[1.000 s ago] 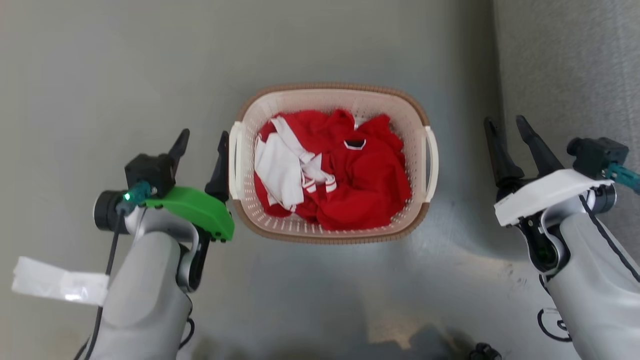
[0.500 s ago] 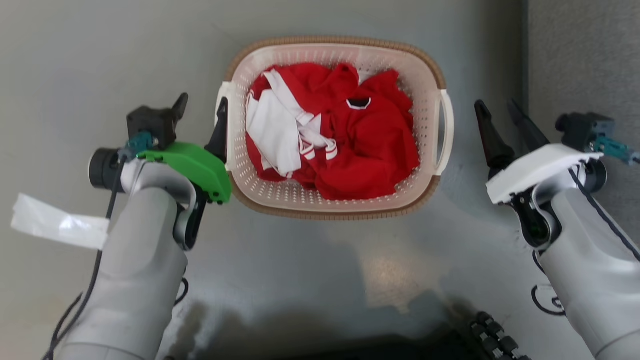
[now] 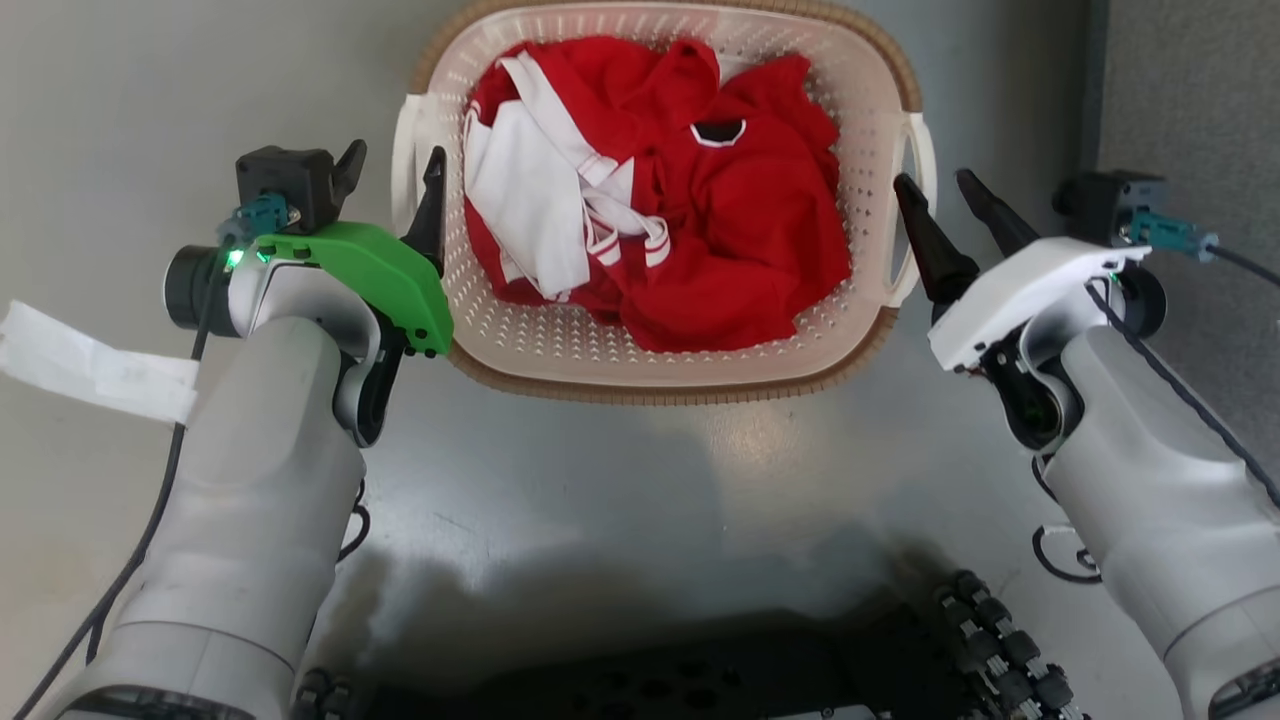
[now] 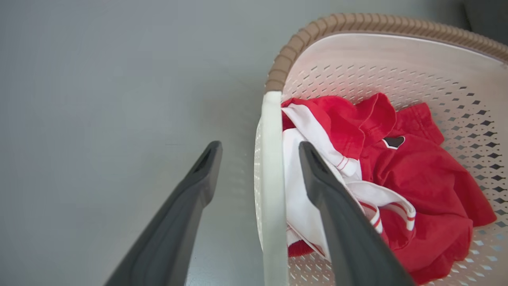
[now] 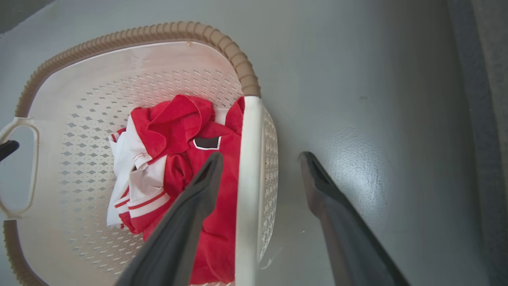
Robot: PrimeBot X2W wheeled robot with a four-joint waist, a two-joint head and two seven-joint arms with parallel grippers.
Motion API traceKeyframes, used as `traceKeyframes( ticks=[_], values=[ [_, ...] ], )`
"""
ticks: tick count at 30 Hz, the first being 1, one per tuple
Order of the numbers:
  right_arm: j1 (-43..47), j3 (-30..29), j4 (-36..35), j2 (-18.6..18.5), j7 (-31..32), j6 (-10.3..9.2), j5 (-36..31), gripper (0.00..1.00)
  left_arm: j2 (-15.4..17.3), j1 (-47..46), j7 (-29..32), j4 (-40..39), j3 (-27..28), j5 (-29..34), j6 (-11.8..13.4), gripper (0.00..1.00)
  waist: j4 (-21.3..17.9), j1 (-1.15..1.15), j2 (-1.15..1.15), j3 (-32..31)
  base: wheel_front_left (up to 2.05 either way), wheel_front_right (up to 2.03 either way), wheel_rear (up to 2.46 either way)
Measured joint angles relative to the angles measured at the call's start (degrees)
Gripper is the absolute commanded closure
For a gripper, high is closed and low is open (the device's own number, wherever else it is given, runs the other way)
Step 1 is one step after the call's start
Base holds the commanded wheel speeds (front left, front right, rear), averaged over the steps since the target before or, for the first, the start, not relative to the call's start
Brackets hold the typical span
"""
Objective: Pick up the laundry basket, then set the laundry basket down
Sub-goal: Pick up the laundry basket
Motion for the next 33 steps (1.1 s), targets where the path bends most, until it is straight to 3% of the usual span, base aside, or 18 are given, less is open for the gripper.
traceKeyframes(
  ticks=[18, 19, 20, 21, 22, 23, 24, 25, 33],
  values=[
    [-6.2, 4.6, 5.9, 0.2, 1.0, 0.0, 2.9, 0.0, -0.1, -3.9, 0.4, 6.0, -3.8, -5.8, -1.3, 0.0, 0.1, 0.0, 0.0, 4.6, 0.0, 0.0, 0.0],
    [-6.4, 4.9, 6.1, 0.2, 1.0, 0.0, 3.2, 0.0, -0.1, -4.2, 0.0, 6.2, -4.1, -6.0, -1.3, 0.09, 0.1, 0.0, 0.0, 4.6, 0.0, 0.0, 0.0],
    [-6.6, 5.3, 6.3, 0.2, 1.0, 0.0, 3.3, 0.17, -0.1, -4.4, -0.1, 6.4, -4.3, -6.3, -1.3, 0.19, 0.2, 0.0, 0.0, 4.7, 0.0, 0.0, 0.0],
    [-6.9, 5.7, 6.4, 0.2, 1.0, 0.0, 3.4, 0.55, -0.1, -4.6, -0.1, 6.7, -4.5, -6.3, -1.3, 0.31, 0.2, 0.0, 0.0, 4.7, 0.0, 0.0, 0.0],
    [-7.1, 6.0, 6.6, 0.2, 1.0, 0.0, 3.5, 0.77, -0.1, -4.8, -0.1, 6.9, -4.8, -6.4, -1.5, 0.52, 0.2, 0.0, 0.0, 4.8, 0.0, 0.0, 0.0],
    [-7.2, 6.2, 6.7, 0.3, 1.0, 0.0, 3.7, 1.0, -0.2, -4.9, -0.4, 7.0, -5.0, -6.7, -1.5, 0.66, 0.2, 0.0, 0.0, 4.8, 0.0, 0.0, 0.0],
    [-7.3, 6.4, 6.8, 0.3, 1.0, 0.0, 3.8, 1.0, -0.4, -5.0, -0.6, 7.2, -5.1, -6.8, -1.6, 0.93, 0.3, 0.0, 0.0, 4.8, 0.0, 0.0, 0.0],
    [-7.4, 6.7, 6.9, 0.4, 0.9, 0.1, 4.0, 1.0, -0.6, -5.1, -0.6, 7.3, -5.3, -6.8, -1.9, 1.0, 0.3, 0.0, 0.0, 4.8, 0.0, 0.0, 0.0],
    [-8.1, 8.2, 7.9, 1.2, 0.1, -0.03, 5.4, 1.0, -1.1, -5.4, -1.6, 9.0, -7.1, -9.4, -2.0, 1.0, 0.3, -0.01, 0.0, 4.0, 0.0, 0.0, 0.0]
  ],
)
